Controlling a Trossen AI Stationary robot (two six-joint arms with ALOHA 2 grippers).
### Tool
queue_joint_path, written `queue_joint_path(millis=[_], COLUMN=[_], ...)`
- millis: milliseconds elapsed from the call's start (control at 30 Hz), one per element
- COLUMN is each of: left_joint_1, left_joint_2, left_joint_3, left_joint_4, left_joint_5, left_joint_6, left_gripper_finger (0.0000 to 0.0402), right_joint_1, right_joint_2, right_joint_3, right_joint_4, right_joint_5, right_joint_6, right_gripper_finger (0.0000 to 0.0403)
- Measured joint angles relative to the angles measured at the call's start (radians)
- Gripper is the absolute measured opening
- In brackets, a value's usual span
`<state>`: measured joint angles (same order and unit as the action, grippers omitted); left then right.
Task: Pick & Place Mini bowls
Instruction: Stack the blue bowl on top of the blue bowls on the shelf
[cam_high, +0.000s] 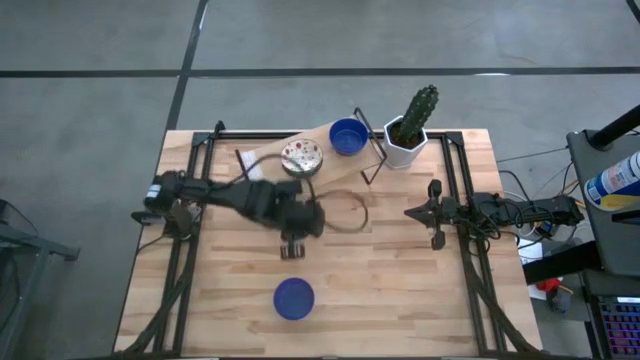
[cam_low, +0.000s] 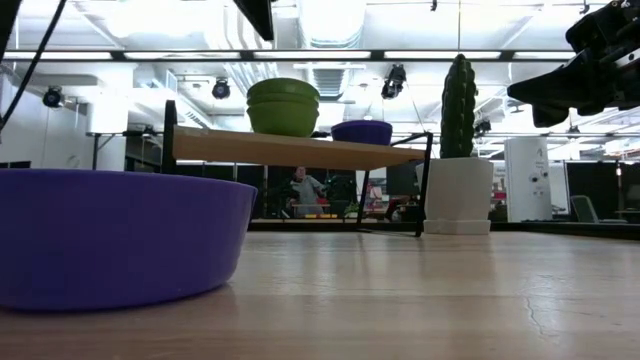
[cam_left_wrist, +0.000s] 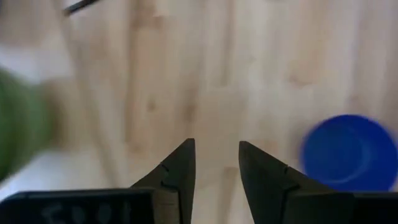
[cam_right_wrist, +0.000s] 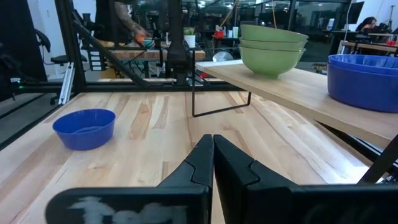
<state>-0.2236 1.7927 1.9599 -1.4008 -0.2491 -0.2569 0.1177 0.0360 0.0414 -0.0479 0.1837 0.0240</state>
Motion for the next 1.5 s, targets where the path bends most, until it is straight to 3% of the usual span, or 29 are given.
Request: queue_joint_path(millis=[433, 733, 967, 1233, 1500], left_joint_1=[-0.283, -0.358, -0.437, -0.478, -0.478], left_joint_2=[0.000, 0.000, 0.000, 0.000, 0.001], left_joint_3=[-0.289, -0.440, -0.516, -0.615, -0.724], left_joint_4=[0.346, 0.465, 0.562, 0.712, 0.749], left_joint_5=[0.046, 0.064, 0.154, 0.122, 0.124], left_joint_6=[-0.088, -0.206, -0.286, -0.271, -0.256], left_gripper_finger=[0.0116, 0.0116, 0.0116, 0.0116, 0.0116], right_joint_1=[0.000, 0.000, 0.000, 0.000, 0.000], right_joint_2=[0.000, 0.000, 0.000, 0.000, 0.000], right_joint_3=[0.000, 0.000, 0.000, 0.000, 0.000], right_joint_4=[0.000, 0.000, 0.000, 0.000, 0.000], right_joint_5=[0.000, 0.000, 0.000, 0.000, 0.000], right_joint_6=[0.000, 0.000, 0.001, 0.001, 0.001], right_gripper_finger=[0.0009, 0.0009, 0.0009, 0.0009, 0.0009])
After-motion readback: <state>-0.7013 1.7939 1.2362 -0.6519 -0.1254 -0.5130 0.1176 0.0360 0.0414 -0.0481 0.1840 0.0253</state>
